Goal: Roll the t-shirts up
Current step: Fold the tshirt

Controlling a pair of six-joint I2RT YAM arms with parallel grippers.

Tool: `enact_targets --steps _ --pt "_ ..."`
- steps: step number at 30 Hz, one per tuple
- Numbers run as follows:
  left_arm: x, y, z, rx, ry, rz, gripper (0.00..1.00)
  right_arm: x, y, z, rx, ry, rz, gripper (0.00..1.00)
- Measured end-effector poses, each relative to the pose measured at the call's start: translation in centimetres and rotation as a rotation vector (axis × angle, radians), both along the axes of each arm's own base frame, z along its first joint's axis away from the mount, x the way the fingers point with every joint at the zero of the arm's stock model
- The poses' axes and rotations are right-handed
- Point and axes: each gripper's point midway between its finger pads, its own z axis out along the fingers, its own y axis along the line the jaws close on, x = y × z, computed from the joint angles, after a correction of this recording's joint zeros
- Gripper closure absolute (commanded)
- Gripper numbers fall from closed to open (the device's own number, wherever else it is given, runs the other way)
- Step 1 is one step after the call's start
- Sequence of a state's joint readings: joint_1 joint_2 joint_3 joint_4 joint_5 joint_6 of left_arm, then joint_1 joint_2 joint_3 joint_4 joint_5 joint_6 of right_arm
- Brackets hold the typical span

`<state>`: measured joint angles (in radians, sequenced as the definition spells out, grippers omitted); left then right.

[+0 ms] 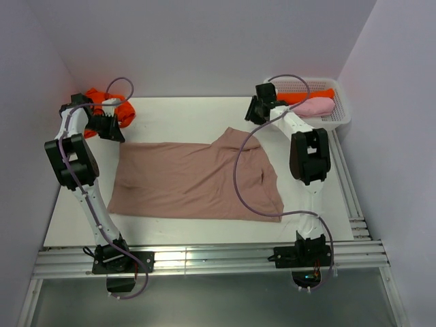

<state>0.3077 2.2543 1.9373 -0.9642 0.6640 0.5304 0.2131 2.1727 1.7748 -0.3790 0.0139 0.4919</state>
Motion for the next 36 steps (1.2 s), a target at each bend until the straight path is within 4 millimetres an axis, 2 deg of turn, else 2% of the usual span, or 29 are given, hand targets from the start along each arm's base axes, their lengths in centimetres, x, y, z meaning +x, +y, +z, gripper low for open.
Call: enact_targets --steps 5,8,11,18,20,21,25,29,36 --pt "0.1 -0.3 0.0 0.007 0.001 -0.007 1.00 0.3 0.4 -3.4 -0.039 0.081 0.010 0.49" --pt "0.1 -0.6 -0.1 0.007 0.001 -0.013 1.00 -0.5 0.9 -4.9 -0.064 0.129 0.023 0.48" --pt "0.1 -0.8 -0.1 0.008 0.002 -0.016 1.00 -1.3 1.7 -5.3 -0.073 0.152 0.042 0.47" --pt "0.1 -0.9 -0.2 0.008 0.003 -0.020 1.00 -1.8 2.8 -5.4 -0.083 0.157 0.075 0.50" --pt "0.1 -0.9 -0.2 0.011 0.004 -0.020 1.00 -1.8 2.7 -5.4 -0.088 0.160 0.079 0.55" --pt "0.1 -0.9 -0.2 0.013 0.005 -0.020 1.00 -1.9 2.7 -5.5 -0.089 0.163 0.080 0.64" --pt "0.1 -1.1 -0.2 0.016 0.005 -0.023 1.00 -2.0 2.6 -5.5 -0.097 0.165 0.084 0.85" --pt "0.2 -1.3 -0.3 0.021 0.005 -0.025 1.00 -1.9 2.5 -5.5 -0.103 0.163 0.083 0.95" --pt "0.5 -1.2 -0.3 0.030 0.002 -0.017 1.00 -1.9 1.7 -5.3 -0.136 0.141 0.068 1.00"
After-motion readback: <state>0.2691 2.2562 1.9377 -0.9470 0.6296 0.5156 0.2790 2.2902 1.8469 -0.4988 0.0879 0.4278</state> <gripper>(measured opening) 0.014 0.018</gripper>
